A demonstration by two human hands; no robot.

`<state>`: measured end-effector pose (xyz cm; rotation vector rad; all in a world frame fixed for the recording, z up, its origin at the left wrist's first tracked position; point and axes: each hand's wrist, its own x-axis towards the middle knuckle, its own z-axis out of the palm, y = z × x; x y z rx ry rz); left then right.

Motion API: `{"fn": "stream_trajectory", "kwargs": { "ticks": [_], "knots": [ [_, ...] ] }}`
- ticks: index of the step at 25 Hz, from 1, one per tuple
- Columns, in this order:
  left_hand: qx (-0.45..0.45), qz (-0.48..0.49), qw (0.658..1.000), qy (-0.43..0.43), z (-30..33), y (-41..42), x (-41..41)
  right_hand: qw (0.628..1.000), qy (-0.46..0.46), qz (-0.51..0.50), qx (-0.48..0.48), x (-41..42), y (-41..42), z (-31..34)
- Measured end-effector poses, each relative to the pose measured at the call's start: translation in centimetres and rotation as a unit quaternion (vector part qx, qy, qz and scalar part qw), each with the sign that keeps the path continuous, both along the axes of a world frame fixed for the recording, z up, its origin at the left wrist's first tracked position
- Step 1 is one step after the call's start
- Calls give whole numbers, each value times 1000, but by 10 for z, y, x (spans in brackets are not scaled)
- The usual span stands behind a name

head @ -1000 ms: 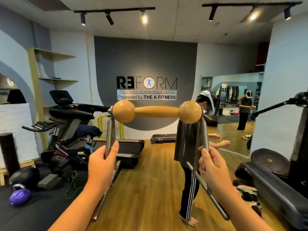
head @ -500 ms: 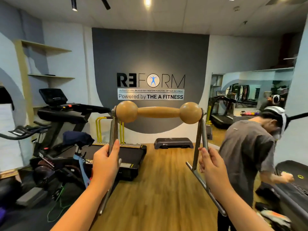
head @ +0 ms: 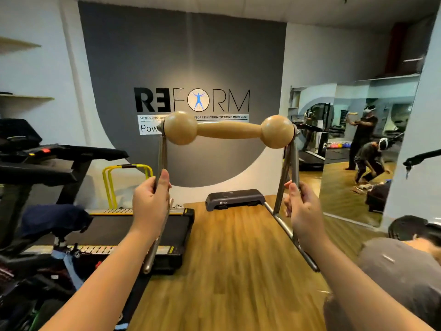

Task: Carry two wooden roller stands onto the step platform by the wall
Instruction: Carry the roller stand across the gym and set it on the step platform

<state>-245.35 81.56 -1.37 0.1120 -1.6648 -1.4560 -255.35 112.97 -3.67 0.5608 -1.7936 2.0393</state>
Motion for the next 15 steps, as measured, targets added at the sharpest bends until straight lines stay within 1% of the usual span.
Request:
{"fn": "stream_trajectory", "kwargs": {
  "ticks": [4, 7, 9, 11, 15],
  "knots": [
    [-27, -9, 1000, -5, 6, -44, -114, 1000, 13, -27, -7, -104, -41, -2],
    [-38, -4, 999, -10, -9, -74, -206, 999, 22, -41, 23, -197, -71, -15],
    [-41, -7, 999, -3, -23, -90, -273, 998, 30, -43, 23, -265, -87, -26],
    [-32, -7, 999, -3, -35, -102, -331, 998, 33, -48, 39, -324, -100, -33],
    [-10, -2, 1000, -19, -32, -125, -465, 997, 24, -44, 51, -460, -127, -28]
  ]
}}
